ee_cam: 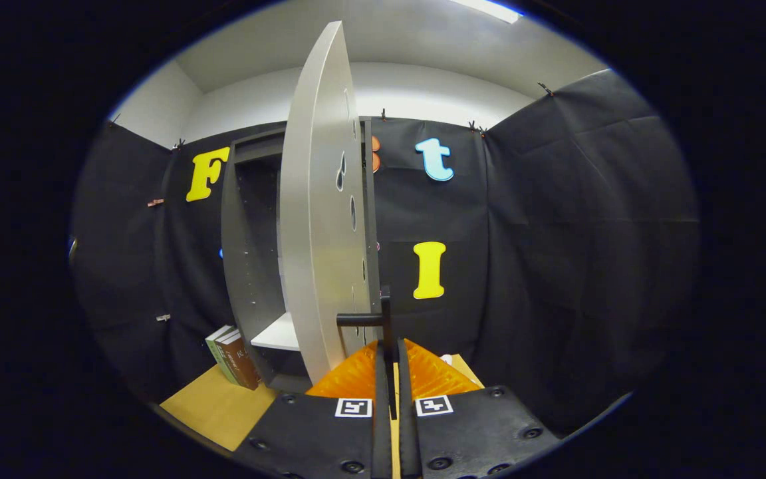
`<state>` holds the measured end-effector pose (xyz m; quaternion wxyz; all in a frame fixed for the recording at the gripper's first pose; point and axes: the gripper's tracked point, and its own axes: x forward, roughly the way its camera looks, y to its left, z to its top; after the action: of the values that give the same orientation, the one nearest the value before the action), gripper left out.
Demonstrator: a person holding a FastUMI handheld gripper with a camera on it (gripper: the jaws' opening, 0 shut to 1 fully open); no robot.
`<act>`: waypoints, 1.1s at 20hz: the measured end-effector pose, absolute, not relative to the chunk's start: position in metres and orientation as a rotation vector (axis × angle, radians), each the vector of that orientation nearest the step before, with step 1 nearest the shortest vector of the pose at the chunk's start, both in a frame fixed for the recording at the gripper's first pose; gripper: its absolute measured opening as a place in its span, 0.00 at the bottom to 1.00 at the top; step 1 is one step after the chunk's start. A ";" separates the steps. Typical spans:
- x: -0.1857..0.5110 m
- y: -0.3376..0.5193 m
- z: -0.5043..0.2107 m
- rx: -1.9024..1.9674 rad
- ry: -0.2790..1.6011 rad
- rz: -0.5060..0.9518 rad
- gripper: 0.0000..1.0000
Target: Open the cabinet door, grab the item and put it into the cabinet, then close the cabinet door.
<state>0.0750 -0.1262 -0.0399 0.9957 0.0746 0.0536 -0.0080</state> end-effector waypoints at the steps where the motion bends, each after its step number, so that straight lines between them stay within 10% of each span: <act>1: 0.072 -0.131 -0.042 0.166 0.114 -0.022 0.09; 4: 0.054 -0.143 -0.047 0.198 0.130 -0.042 0.15; 12: 0.004 -0.164 -0.024 0.142 0.033 -0.193 0.98; 22: -0.008 -0.008 -0.051 0.015 0.115 0.074 0.98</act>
<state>-0.0077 -0.0076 -0.0510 0.9976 0.0077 0.0573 0.0370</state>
